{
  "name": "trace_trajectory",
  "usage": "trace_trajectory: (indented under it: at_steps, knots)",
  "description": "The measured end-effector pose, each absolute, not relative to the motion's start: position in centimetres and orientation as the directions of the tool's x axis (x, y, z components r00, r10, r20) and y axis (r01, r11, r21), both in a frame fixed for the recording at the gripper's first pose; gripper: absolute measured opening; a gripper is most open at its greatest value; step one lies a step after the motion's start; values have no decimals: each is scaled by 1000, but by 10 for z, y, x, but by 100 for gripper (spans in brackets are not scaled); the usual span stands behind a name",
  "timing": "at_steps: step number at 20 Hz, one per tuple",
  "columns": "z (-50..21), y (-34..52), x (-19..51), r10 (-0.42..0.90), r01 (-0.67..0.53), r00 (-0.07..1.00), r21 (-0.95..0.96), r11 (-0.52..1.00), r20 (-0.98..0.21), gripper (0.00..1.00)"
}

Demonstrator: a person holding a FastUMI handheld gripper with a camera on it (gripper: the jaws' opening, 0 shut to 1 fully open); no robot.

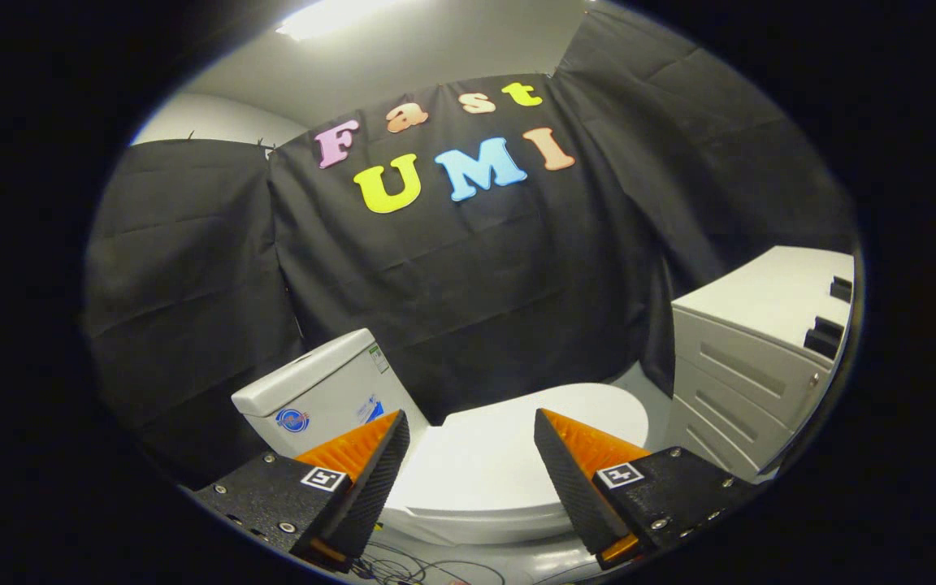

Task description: Open the toilet lid.

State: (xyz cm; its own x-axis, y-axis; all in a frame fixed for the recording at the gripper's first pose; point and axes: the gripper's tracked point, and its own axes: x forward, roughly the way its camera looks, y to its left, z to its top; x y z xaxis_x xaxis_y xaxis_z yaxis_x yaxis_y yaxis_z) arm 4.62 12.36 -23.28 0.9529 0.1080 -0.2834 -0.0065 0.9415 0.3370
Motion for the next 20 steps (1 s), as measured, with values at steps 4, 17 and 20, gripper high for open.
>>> trace_trajectory:
  at_steps: [4,17,20]
  knots:
    - [-269,126,42,117,45,937,446,894,-330,96]
    - [-402,41,30,-42,441,854,679,587,-518,96]
    - [-425,21,22,-75,523,820,690,501,-567,96]
